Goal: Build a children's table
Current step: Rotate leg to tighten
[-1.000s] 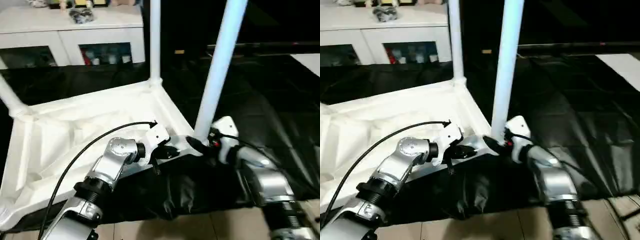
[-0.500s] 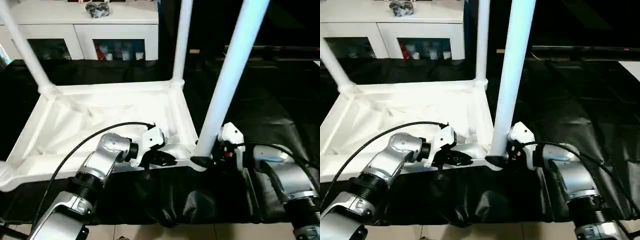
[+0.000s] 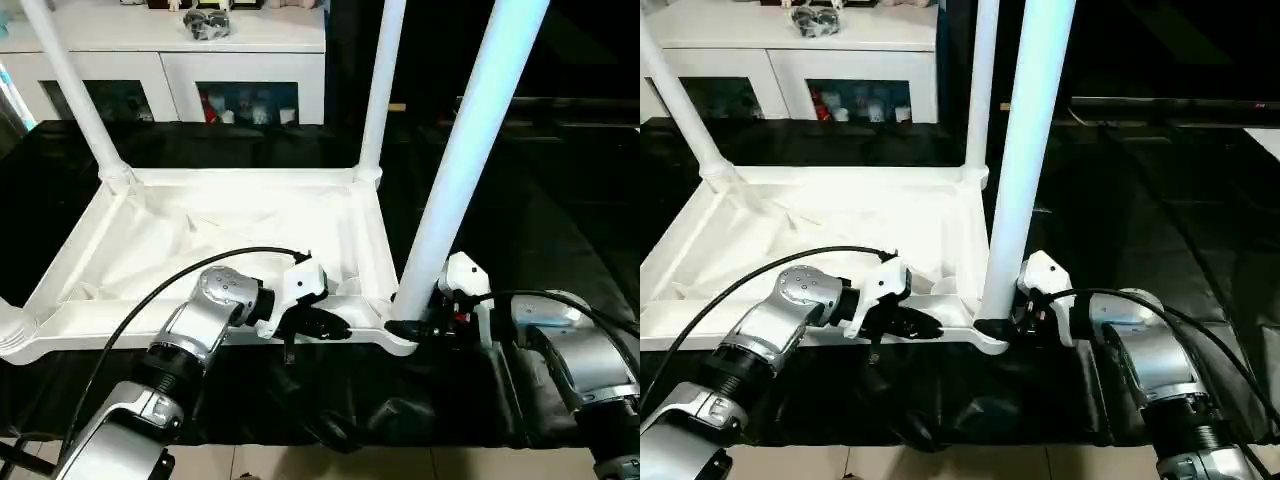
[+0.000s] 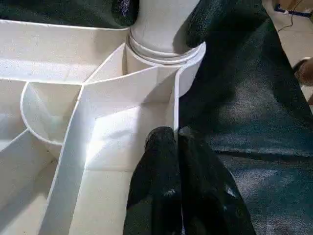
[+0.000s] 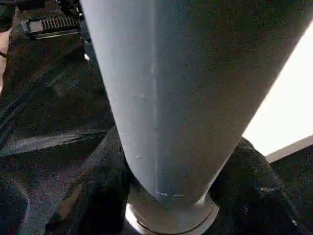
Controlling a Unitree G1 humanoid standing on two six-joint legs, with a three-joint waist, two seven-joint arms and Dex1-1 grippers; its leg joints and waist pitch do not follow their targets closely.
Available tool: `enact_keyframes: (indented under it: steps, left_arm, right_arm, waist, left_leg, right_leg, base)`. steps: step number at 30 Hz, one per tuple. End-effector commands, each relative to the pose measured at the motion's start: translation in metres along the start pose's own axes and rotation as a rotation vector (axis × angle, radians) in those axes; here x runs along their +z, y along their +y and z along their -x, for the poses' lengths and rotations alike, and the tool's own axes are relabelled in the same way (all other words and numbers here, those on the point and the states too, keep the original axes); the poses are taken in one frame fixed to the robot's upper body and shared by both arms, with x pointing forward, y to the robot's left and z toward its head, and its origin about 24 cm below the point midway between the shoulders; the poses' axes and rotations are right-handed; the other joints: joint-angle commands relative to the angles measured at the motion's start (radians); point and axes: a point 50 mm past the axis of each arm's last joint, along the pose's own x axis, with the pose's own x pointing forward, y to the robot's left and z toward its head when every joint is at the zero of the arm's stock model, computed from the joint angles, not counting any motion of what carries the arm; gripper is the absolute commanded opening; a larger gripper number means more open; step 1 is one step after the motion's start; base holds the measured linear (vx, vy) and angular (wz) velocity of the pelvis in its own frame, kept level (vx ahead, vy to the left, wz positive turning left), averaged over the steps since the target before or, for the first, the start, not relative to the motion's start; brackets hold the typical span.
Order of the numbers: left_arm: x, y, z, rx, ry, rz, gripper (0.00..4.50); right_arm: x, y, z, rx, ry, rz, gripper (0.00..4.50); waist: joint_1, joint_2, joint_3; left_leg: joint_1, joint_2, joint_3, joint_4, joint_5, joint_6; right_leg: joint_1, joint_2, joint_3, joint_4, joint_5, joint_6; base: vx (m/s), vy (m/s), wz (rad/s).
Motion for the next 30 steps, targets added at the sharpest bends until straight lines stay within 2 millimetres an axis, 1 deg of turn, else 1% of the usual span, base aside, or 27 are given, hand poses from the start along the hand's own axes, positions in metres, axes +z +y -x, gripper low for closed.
enact_keyframes:
  steps: [1,4,6,7,8,9,10,11,12,13,14,15,16,17,18,19,20,21,22,23,24,26,27,28,29,30]
  left_arm:
    - [0.020,0.012,-0.004,0.114,-0.051,-0.035,0.00]
    - [0.023,0.015,-0.007,0.176,-0.069,-0.020,0.00]
    - [0.026,0.014,-0.013,0.211,-0.091,-0.002,0.00]
    - [0.026,0.014,-0.013,0.212,-0.091,-0.002,0.00]
    - [0.028,0.012,-0.018,0.228,-0.103,0.009,0.00]
    - [0.028,0.012,-0.018,0.228,-0.103,0.009,0.00]
    - [0.029,0.011,-0.022,0.251,-0.113,0.021,0.00]
    - [0.030,0.011,-0.023,0.258,-0.117,0.025,0.00]
    - [0.031,0.010,-0.026,0.277,-0.125,0.033,0.00]
    - [0.033,0.010,-0.029,0.290,-0.132,0.041,0.00]
    - [0.036,0.009,-0.033,0.310,-0.140,0.045,0.00]
    - [0.036,0.009,-0.034,0.316,-0.141,0.046,0.00]
    - [0.038,0.009,-0.036,0.326,-0.146,0.051,0.00]
    - [0.042,0.009,-0.039,0.338,-0.155,0.053,0.00]
    - [0.042,0.009,-0.039,0.338,-0.155,0.053,0.00]
    - [0.044,0.009,-0.040,0.347,-0.159,0.051,0.00]
    - [0.047,0.008,-0.042,0.355,-0.165,0.050,0.00]
    - [0.047,0.008,-0.042,0.355,-0.165,0.050,0.00]
    - [0.048,0.007,-0.045,0.357,-0.167,0.051,0.00]
    - [0.048,0.007,-0.045,0.357,-0.167,0.051,0.00]
    - [0.047,0.005,-0.046,0.348,-0.166,0.050,0.00]
    - [0.046,0.003,-0.046,0.335,-0.161,0.041,0.00]
    - [0.045,0.003,-0.046,0.325,-0.157,0.033,0.00]
    - [0.045,0.003,-0.045,0.322,-0.154,0.030,0.00]
    - [0.043,0.004,-0.042,0.310,-0.154,0.016,0.00]
    - [0.042,0.004,-0.039,0.303,-0.150,0.009,0.00]
  right_arm:
    - [-0.014,0.029,-0.031,0.182,0.006,-0.073,2.00]
    - [-0.014,0.030,-0.036,0.125,-0.025,-0.095,1.99]
    - [-0.013,0.027,-0.044,0.008,-0.077,-0.139,1.99]
    - [-0.013,0.026,-0.045,0.001,-0.078,-0.142,1.99]
    - [-0.015,0.021,-0.052,-0.122,-0.111,-0.192,1.99]
    - [-0.015,0.021,-0.052,-0.122,-0.111,-0.192,1.99]
    - [-0.015,0.017,-0.059,-0.218,-0.130,-0.245,1.99]
    - [-0.016,0.015,-0.061,-0.248,-0.136,-0.263,1.98]
    - [-0.014,0.014,-0.067,-0.297,-0.160,-0.290,1.98]
    - [-0.013,0.013,-0.073,-0.344,-0.175,-0.322,1.98]
    - [-0.010,0.011,-0.084,-0.428,-0.195,-0.382,1.98]
    - [-0.009,0.011,-0.087,-0.448,-0.199,-0.395,1.98]
    - [-0.006,0.010,-0.091,-0.477,-0.211,-0.412,1.98]
    - [-0.002,0.007,-0.097,-0.535,-0.221,-0.434,1.98]
    - [-0.002,0.007,-0.097,-0.535,-0.221,-0.434,1.98]
    - [0.002,0.006,-0.101,-0.546,-0.232,-0.431,1.98]
    - [0.008,0.005,-0.104,-0.551,-0.251,-0.431,1.98]
    - [0.008,0.005,-0.104,-0.551,-0.251,-0.431,1.98]
    - [0.010,0.005,-0.106,-0.556,-0.259,-0.432,1.98]
    - [0.010,0.005,-0.106,-0.556,-0.259,-0.432,1.98]
    - [0.011,0.006,-0.107,-0.550,-0.254,-0.413,1.98]
    - [0.011,0.008,-0.106,-0.538,-0.240,-0.365,1.98]
    - [0.011,0.008,-0.105,-0.532,-0.235,-0.343,1.98]
    - [0.010,0.008,-0.105,-0.533,-0.233,-0.336,2.33]
    - [0.009,0.007,-0.099,-0.516,-0.240,-0.331,2.54]
    - [0.008,0.005,-0.095,-0.502,-0.237,-0.316,2.68]
  waist:
    - [-0.001,-0.010,-0.056]
    - [-0.003,-0.009,-0.050]
    - [-0.009,-0.007,-0.047]
    - [-0.012,-0.008,-0.047]
    - [-0.017,-0.009,-0.045]
    - [-0.025,-0.008,-0.044]
    - [-0.030,-0.012,-0.044]
    - [-0.039,-0.008,-0.043]
    - [-0.046,-0.010,-0.043]
    - [-0.049,-0.011,-0.042]
    - [-0.058,-0.009,-0.040]
    - [-0.068,-0.005,-0.039]
    - [-0.075,-0.007,-0.037]
    - [-0.081,-0.002,-0.041]
    - [-0.085,-0.001,-0.040]
    - [-0.086,0.004,-0.040]
    - [-0.091,0.011,-0.040]
    - [-0.094,0.010,-0.040]
    - [-0.096,0.010,-0.041]
    - [-0.096,0.012,-0.040]
    - [-0.096,0.011,-0.041]
    - [-0.097,0.011,-0.041]
    - [-0.097,0.010,-0.043]
    - [-0.097,0.008,-0.044]
    - [-0.095,0.008,-0.044]
    - [-0.092,0.003,-0.046]
  left_leg:
    - [0.008,0.028,-0.001,-0.064,-0.278,0.048]
    - [0.013,0.028,-0.002,-0.069,-0.323,0.038]
    - [0.015,0.025,-0.006,-0.072,-0.366,0.018]
    - [0.017,0.025,-0.007,-0.072,-0.378,0.013]
    - [0.018,0.022,-0.010,-0.074,-0.395,0.006]
    - [0.019,0.020,-0.012,-0.074,-0.417,0.000]
    - [0.016,0.019,-0.015,-0.074,-0.421,-0.003]
    - [0.011,0.020,-0.020,-0.077,-0.431,-0.009]
    - [0.014,0.016,-0.022,-0.075,-0.455,-0.010]
    - [0.015,0.016,-0.022,-0.074,-0.463,-0.010]
    - [0.018,0.015,-0.024,-0.072,-0.479,-0.014]
    - [0.016,0.014,-0.027,-0.073,-0.495,-0.018]
    - [0.012,0.013,-0.031,-0.076,-0.510,-0.017]
    - [0.014,0.015,-0.033,-0.079,-0.520,-0.017]
    - [0.011,0.016,-0.035,-0.081,-0.525,-0.018]
    - [0.012,0.017,-0.037,-0.082,-0.535,-0.018]
    - [0.014,0.021,-0.040,-0.088,-0.567,-0.021]
    - [0.012,0.022,-0.041,-0.090,-0.573,-0.021]
    - [0.009,0.023,-0.043,-0.093,-0.576,-0.021]
    - [0.012,0.024,-0.042,-0.093,-0.580,-0.022]
    - [0.020,0.022,-0.037,-0.090,-0.579,-0.020]
    - [0.018,0.020,-0.034,-0.089,-0.558,-0.015]
    - [0.016,0.021,-0.031,-0.089,-0.539,-0.012]
    - [0.015,0.020,-0.030,-0.088,-0.529,-0.010]
    - [0.015,0.021,-0.027,-0.088,-0.514,-0.007]
    - [0.014,0.020,-0.024,-0.085,-0.491,0.001]
  right_leg:
    - [0.048,-0.039,0.041,-0.067,-0.290,-0.209]
    - [0.042,-0.040,0.041,-0.077,-0.359,-0.190]
    - [0.039,-0.042,0.038,-0.086,-0.440,-0.163]
    - [0.036,-0.042,0.038,-0.089,-0.459,-0.156]
    - [0.035,-0.042,0.034,-0.095,-0.506,-0.137]
    - [0.031,-0.043,0.031,-0.100,-0.547,-0.122]
    - [0.034,-0.043,0.027,-0.102,-0.565,-0.111]
    - [0.035,-0.044,0.024,-0.104,-0.587,-0.094]
    - [0.034,-0.042,0.018,-0.113,-0.618,-0.076]
    - [0.030,-0.043,0.018,-0.114,-0.627,-0.072]
    - [0.024,-0.044,0.014,-0.118,-0.644,-0.071]
    - [0.026,-0.043,0.007,-0.124,-0.665,-0.059]
    - [0.031,-0.042,0.002,-0.128,-0.665,-0.045]
    - [0.031,-0.043,0.000,-0.126,-0.641,-0.051]
    - [0.034,-0.043,-0.003,-0.127,-0.634,-0.052]
    - [0.035,-0.042,-0.005,-0.129,-0.628,-0.051]
    - [0.040,-0.042,-0.010,-0.130,-0.590,-0.056]
    - [0.042,-0.041,-0.011,-0.129,-0.571,-0.060]
    - [0.048,-0.042,-0.011,-0.127,-0.543,-0.065]
    - [0.045,-0.042,-0.010,-0.127,-0.533,-0.071]
    - [0.037,-0.044,-0.005,-0.129,-0.515,-0.088]
    - [0.038,-0.044,0.000,-0.125,-0.496,-0.105]
    - [0.037,-0.044,0.005,-0.122,-0.474,-0.116]
    - [0.038,-0.044,0.007,-0.120,-0.462,-0.122]
    - [0.038,-0.044,0.009,-0.117,-0.443,-0.134]
    - [0.039,-0.044,0.011,-0.114,-0.432,-0.138]
  base:
    - [0.000,0.000,0.00]
    - [0.000,0.000,0.00]
    - [0.000,0.000,0.00]
    - [0.000,0.000,0.00]
    - [0.000,0.000,0.00]
    - [0.000,0.000,0.00]
    - [0.000,0.000,0.00]
    - [0.000,0.000,0.00]
    - [0.000,0.000,0.00]
    - [0.000,0.000,0.00]
    - [0.000,0.000,0.00]
    - [0.000,0.000,0.00]
    - [0.000,0.000,0.00]
    - [0.000,0.000,0.00]
    - [0.000,0.000,0.00]
    - [0.000,0.000,0.00]
    - [0.000,0.000,0.00]
    - [0.000,0.000,0.00]
    - [0.000,0.000,0.00]
    - [0.000,0.000,0.00]
    - [0.000,0.000,0.00]
    - [0.000,0.000,0.00]
    - [0.000,0.000,0.00]
    - [0.000,0.000,0.00]
    - [0.000,0.000,0.00]
    - [0.000,0.000,0.00]
